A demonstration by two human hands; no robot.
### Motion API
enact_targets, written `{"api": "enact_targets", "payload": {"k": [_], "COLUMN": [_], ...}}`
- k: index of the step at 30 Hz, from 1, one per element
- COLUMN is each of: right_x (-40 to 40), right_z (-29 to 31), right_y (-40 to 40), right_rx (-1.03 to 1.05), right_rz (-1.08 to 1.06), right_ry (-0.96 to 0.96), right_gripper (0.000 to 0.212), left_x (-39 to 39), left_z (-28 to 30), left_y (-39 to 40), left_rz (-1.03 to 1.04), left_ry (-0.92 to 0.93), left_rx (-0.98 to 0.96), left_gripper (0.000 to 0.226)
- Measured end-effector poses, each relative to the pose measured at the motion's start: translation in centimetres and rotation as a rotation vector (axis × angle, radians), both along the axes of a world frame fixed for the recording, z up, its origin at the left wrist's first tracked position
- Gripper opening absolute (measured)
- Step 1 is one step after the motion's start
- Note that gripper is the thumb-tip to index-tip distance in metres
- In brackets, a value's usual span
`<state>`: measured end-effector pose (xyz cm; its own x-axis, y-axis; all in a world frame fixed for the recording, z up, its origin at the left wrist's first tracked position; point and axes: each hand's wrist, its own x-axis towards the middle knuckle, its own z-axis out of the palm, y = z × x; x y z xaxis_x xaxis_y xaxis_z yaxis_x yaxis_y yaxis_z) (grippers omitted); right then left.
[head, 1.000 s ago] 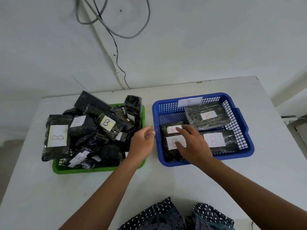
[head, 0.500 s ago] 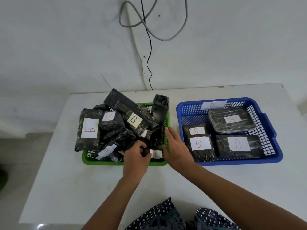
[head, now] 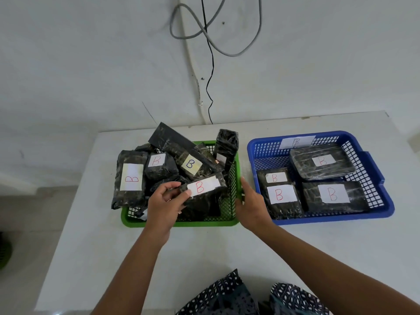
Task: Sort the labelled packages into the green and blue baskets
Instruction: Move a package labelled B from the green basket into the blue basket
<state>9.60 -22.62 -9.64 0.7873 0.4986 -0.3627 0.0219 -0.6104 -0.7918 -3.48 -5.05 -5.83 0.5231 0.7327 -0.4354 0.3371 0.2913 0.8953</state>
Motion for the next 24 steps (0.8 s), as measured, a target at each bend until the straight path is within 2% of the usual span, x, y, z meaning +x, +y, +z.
{"api": "enact_targets", "payload": {"k": [4, 8, 10, 11, 12, 14, 16, 20, 24], "right_x": [1.1, 3.1, 4.6, 5.5, 6.3, 8.2, 10.0, 14.5, 19.2], "right_z": [1.0, 3.3, 4.4, 4.6, 4.8, 5.0, 5.1, 5.1, 4.3], "right_y": [-0.3, -1.9, -3.3, -4.1, -4.9, -6.5, -8.2, -10.8, -11.3], "right_rx": [0.101, 0.439, 0.527, 0.529, 0.519, 0.504, 0.481, 0.312, 0.106], "right_rz": [-0.141, -0.264, -0.271, -0.262, -0.247, -0.23, -0.198, -0.148, -0.139], "right_ry": [0.068, 0.322, 0.35, 0.317, 0.284, 0.268, 0.275, 0.221, -0.021], "right_gripper": [0.036, 0.023, 0.019, 0.016, 0.023, 0.05, 0.063, 0.031, 0.025], "left_x": [1.5, 4.8, 6.9, 8.0, 9.2, 11.4, 13.5, 17.1, 18.8], "left_z": [0.4, 0.7, 0.8, 0.8, 0.8, 0.7, 0.5, -0.4, -1.1], "left_y": [-0.6, -2.4, -3.6, -4.3, -5.1, -6.6, -8.0, -10.2, -12.1], "left_rz": [-0.059, -0.131, -0.178, -0.196, -0.215, -0.272, -0.343, -0.37, -0.34], "left_ry": [-0.036, -0.071, -0.092, -0.103, -0.108, -0.099, -0.064, -0.024, 0.112], "left_rx": [0.006, -0.011, 0.002, 0.011, 0.022, 0.058, 0.101, 0.135, 0.372], "left_gripper": [0.029, 0.028, 0.028, 0.028, 0.028, 0.028, 0.029, 0.033, 0.045]}}
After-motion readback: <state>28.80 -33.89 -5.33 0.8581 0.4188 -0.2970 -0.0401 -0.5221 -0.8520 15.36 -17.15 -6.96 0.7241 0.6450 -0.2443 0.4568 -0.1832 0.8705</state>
